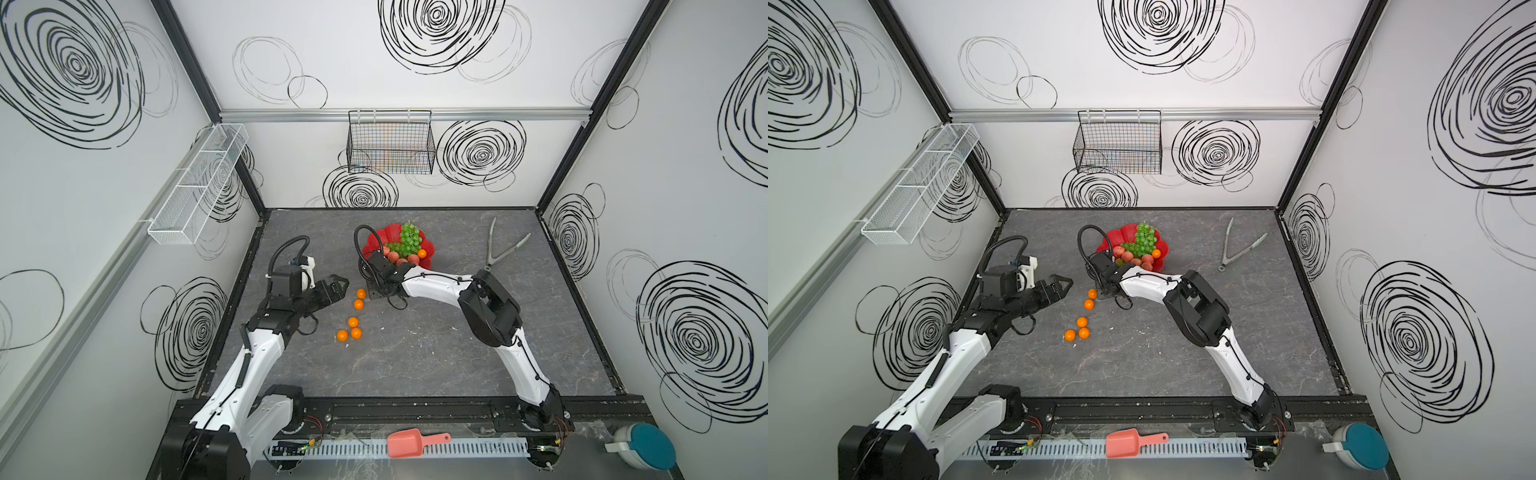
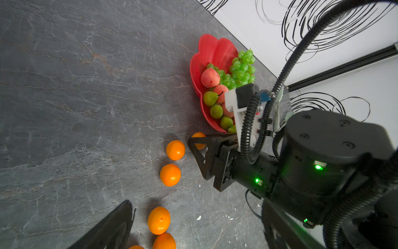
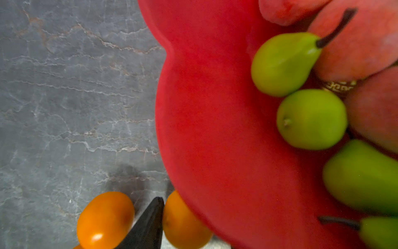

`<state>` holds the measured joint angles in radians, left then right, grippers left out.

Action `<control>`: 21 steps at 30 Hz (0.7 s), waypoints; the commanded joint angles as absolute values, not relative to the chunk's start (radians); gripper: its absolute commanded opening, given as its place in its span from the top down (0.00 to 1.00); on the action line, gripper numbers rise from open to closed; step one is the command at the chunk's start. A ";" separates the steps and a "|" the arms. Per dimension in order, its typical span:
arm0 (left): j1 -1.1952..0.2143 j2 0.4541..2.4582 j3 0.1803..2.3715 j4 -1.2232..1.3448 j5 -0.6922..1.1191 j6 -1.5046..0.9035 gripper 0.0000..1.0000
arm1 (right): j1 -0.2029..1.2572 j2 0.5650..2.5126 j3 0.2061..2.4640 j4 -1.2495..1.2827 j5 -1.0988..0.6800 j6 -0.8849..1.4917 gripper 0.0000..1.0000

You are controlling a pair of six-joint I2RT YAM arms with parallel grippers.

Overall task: Arrange fruit in a fruit bowl
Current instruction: Pick up the fruit from the center of the table.

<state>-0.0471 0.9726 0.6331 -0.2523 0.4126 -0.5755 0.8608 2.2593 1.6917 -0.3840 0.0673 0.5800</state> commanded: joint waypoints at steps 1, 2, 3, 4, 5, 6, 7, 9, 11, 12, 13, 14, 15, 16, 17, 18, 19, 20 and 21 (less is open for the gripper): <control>-0.035 0.963 0.651 -0.215 0.428 -0.561 0.04 | 0.857 2.274 1.714 -0.408 0.079 0.584 0.52; -0.035 0.963 0.652 -0.216 0.428 -0.561 0.04 | 0.857 2.274 1.713 -0.406 0.078 0.584 0.52; -0.035 0.962 0.652 -0.216 0.428 -0.562 0.04 | 0.857 2.275 1.713 -0.406 0.074 0.584 0.53; -0.035 0.960 0.652 -0.217 0.426 -0.561 0.04 | 0.857 2.275 1.713 -0.405 0.075 0.584 0.54; -0.035 0.960 0.653 -0.218 0.426 -0.561 0.04 | 0.857 2.275 1.713 -0.405 0.074 0.584 0.55; -0.035 0.959 0.654 -0.218 0.428 -0.563 0.04 | 0.856 2.275 1.713 -0.404 0.075 0.584 0.55; -0.036 0.958 0.654 -0.219 0.428 -0.564 0.04 | 0.856 2.273 1.713 -0.404 0.077 0.583 0.56; -0.035 0.958 0.655 -0.219 0.430 -0.565 0.04 | 0.857 2.273 1.713 -0.405 0.075 0.583 0.57; -0.035 0.957 0.655 -0.219 0.430 -0.565 0.04 | 0.857 2.272 1.712 -0.404 0.075 0.582 0.58; -0.035 0.956 0.655 -0.219 0.430 -0.565 0.04 | 0.856 2.270 1.710 -0.403 0.074 0.581 0.59; -0.035 0.958 0.655 -0.219 0.430 -0.565 0.04 | 0.858 2.269 1.708 -0.401 0.076 0.581 0.59; -0.035 0.958 0.657 -0.219 0.430 -0.566 0.04 | 0.858 2.266 1.706 -0.401 0.080 0.579 0.59; -0.035 0.957 0.657 -0.219 0.430 -0.568 0.04 | 0.858 2.264 1.701 -0.399 0.081 0.580 0.59; -0.036 0.956 0.657 -0.219 0.430 -0.572 0.04 | 0.859 2.260 1.692 -0.393 0.081 0.580 0.59; -0.037 0.955 0.657 -0.221 0.431 -0.576 0.04 | 0.860 2.252 1.683 -0.386 0.080 0.578 0.60; -0.037 0.954 0.657 -0.221 0.432 -0.578 0.04 | 0.861 2.246 1.673 -0.378 0.078 0.577 0.60; -0.039 0.950 0.654 -0.221 0.433 -0.581 0.04 | 0.862 2.234 1.662 -0.371 0.074 0.576 0.60; -0.043 0.945 0.651 -0.220 0.432 -0.584 0.04 | 0.866 2.223 1.647 -0.359 0.070 0.574 0.60; -0.047 0.941 0.648 -0.221 0.430 -0.586 0.04 | 0.868 2.210 1.633 -0.345 0.070 0.570 0.60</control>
<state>-0.0475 0.9646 0.6331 -0.2527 0.4221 -0.5793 0.8616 2.2555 1.6726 -0.3599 0.0631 0.5785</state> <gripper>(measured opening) 0.960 0.405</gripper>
